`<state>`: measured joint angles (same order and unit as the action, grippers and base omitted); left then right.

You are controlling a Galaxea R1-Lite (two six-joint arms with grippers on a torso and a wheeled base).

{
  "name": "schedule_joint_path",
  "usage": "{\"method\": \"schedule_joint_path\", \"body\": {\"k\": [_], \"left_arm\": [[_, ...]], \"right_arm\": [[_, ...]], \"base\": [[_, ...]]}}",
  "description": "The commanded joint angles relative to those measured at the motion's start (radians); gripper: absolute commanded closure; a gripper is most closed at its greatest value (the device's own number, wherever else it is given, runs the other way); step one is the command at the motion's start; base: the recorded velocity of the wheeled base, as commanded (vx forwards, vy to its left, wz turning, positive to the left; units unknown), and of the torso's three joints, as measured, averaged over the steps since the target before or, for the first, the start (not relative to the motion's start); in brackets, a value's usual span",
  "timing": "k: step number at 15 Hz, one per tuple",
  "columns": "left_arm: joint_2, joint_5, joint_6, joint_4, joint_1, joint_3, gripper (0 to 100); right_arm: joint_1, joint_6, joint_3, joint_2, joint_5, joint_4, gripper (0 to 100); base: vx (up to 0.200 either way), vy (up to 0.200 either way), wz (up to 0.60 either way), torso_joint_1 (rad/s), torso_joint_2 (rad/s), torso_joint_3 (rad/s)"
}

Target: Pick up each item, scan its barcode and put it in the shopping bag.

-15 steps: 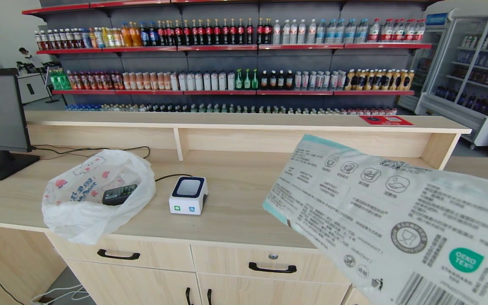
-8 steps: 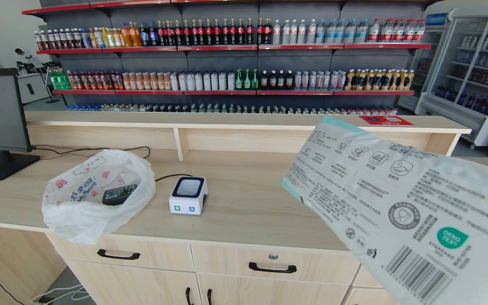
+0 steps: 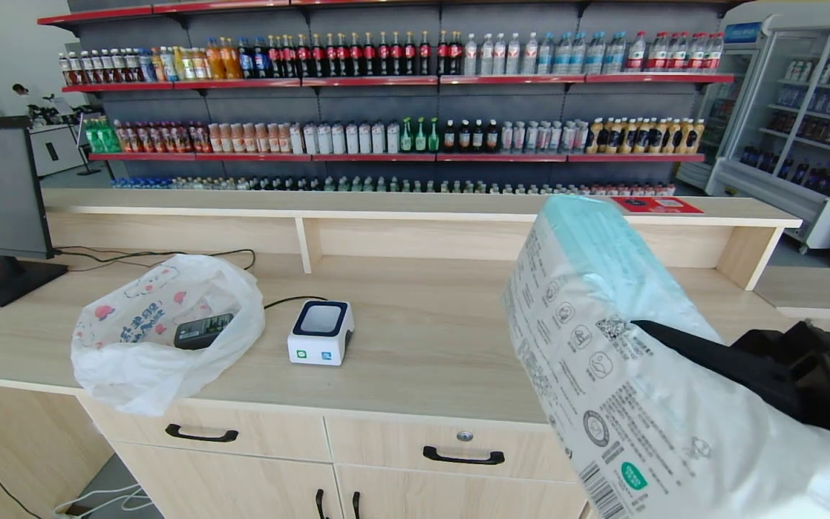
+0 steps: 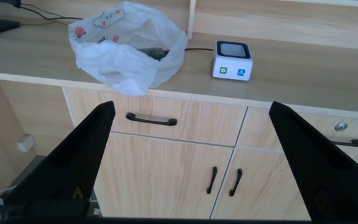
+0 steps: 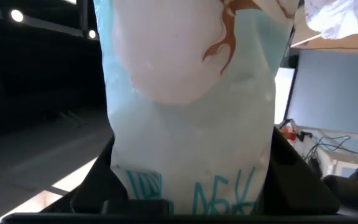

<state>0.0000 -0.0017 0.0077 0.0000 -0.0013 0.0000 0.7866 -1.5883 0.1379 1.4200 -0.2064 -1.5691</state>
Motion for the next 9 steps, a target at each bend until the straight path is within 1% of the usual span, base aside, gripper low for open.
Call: {"method": "schedule_joint_path", "body": {"k": [1,3,6,7,9], "left_arm": [[0.0,0.0,-0.002,0.0,0.0,0.0,0],[0.0,0.0,-0.003,0.0,0.0,0.0,0],[0.0,0.0,-0.006,0.0,0.0,0.0,0],[0.0,0.0,-0.006,0.0,0.0,0.0,0],[0.0,0.0,-0.006,0.0,0.0,0.0,0]], "right_arm": [[-0.001,0.096,-0.018,0.027,-0.027,-0.002,100],[0.0,0.203,-0.03,0.034,-0.031,-0.002,100],[0.0,0.252,-0.041,0.025,-0.031,-0.002,100],[0.0,0.295,-0.032,0.036,-0.031,-0.002,100],[0.0,0.501,-0.014,0.126,-0.031,-0.002,100]], "base": [[0.0,0.0,0.0,0.0,0.0,0.0],[0.0,0.0,0.0,0.0,0.0,0.0],[0.0,0.0,0.0,0.0,0.0,0.0],[0.0,0.0,0.0,0.0,0.0,0.0],[0.0,0.0,0.0,0.0,0.0,0.0]]}}
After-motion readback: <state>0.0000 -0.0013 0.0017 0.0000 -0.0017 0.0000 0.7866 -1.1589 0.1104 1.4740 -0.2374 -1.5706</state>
